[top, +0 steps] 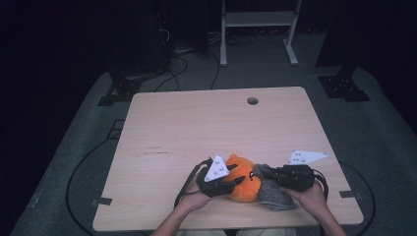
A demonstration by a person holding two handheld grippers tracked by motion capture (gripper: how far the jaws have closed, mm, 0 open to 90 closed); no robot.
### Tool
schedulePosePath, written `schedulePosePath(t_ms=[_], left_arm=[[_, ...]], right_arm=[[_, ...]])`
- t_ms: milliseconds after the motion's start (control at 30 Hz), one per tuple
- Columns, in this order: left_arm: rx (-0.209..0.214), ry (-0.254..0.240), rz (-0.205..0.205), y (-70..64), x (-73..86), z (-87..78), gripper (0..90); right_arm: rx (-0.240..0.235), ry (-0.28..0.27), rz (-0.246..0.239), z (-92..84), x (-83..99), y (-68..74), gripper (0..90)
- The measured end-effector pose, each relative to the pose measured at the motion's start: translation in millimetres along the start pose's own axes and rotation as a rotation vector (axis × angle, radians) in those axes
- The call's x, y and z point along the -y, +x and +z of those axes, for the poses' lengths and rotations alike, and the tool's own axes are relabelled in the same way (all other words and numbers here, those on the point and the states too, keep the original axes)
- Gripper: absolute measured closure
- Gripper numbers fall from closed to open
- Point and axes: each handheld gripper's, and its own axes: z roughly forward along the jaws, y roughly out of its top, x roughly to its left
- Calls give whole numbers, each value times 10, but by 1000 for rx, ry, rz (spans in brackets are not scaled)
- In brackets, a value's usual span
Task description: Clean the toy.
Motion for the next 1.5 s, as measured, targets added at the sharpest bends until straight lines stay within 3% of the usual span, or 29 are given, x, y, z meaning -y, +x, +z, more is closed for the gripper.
schedulePosePath(t_ms=[167, 200, 267, 333, 400, 567, 667, 767, 867, 933, 1033, 1133, 1233, 1500], left_arm=[[69, -45, -76, 77, -51, -40, 381], [77, -44, -90, 83, -66, -28, 306], [56, 27, -68, 64, -51, 59, 191], [-12, 67, -26, 29, 59, 174, 152], [-36, 41, -53, 5, 125, 221, 184], [-79, 109, -11, -55, 51, 199, 363], [-102, 90, -11, -64, 46, 182, 450], [-101, 57, -15, -65, 25, 151, 510], [-98, 33, -26, -68, 13, 137, 529], [-94, 24, -27, -70, 4, 129, 529], [-94, 20, -26, -79, 5, 117, 529], [-102, 11, -28, -65, -2, 95, 531], [-105, 12, -32, -49, -4, 83, 539], [-133, -1, -38, 40, -63, 63, 545]], right_arm=[[-10, 12, -4, 12, 9, 2, 817], [-14, 12, -5, 27, 14, 11, 817], [-16, 14, -12, 42, 10, 34, 818], [6, 15, -19, 41, 1, 46, 818], [36, 23, -17, 33, 11, 43, 819], [62, -5, 9, -123, 32, -21, 818], [118, -39, 35, -356, 77, -75, 816], [206, -69, 47, -614, 154, -154, 807], [278, -39, 72, -716, 250, -287, 794], [279, -15, 102, -669, 306, -375, 760], [255, 12, 116, -528, 336, -450, 592], [261, -35, 102, -497, 304, -446, 514], [255, -96, 103, -525, 275, -433, 484], [227, -115, 95, -539, 297, -402, 474]])
